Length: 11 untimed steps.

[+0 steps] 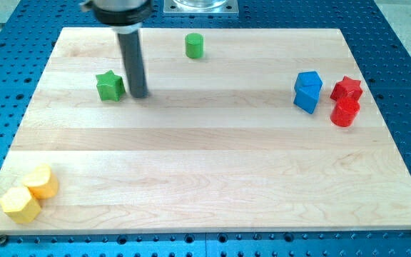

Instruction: Nudge the green star

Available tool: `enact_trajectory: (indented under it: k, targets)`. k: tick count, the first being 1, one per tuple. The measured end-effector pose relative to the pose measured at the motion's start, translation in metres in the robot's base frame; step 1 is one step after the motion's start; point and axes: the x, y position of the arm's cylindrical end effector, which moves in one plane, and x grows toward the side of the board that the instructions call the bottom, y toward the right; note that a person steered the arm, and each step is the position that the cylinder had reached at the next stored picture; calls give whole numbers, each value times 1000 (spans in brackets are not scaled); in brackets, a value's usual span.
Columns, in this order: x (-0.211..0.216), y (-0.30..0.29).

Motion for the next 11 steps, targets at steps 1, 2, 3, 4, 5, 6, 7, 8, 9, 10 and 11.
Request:
enact_trajectory:
  k: [1, 2, 3, 4, 5, 6, 7, 8, 9, 10, 11]
  targets:
    - [-2, -57]
    - [-2, -83]
    - [-2, -75]
    - [-36, -57]
    - [-86, -71]
    - [-112, -119]
    - [-107, -162]
    - [-82, -160]
    - [-72, -135]
    - [-67, -127]
    - [-51, -127]
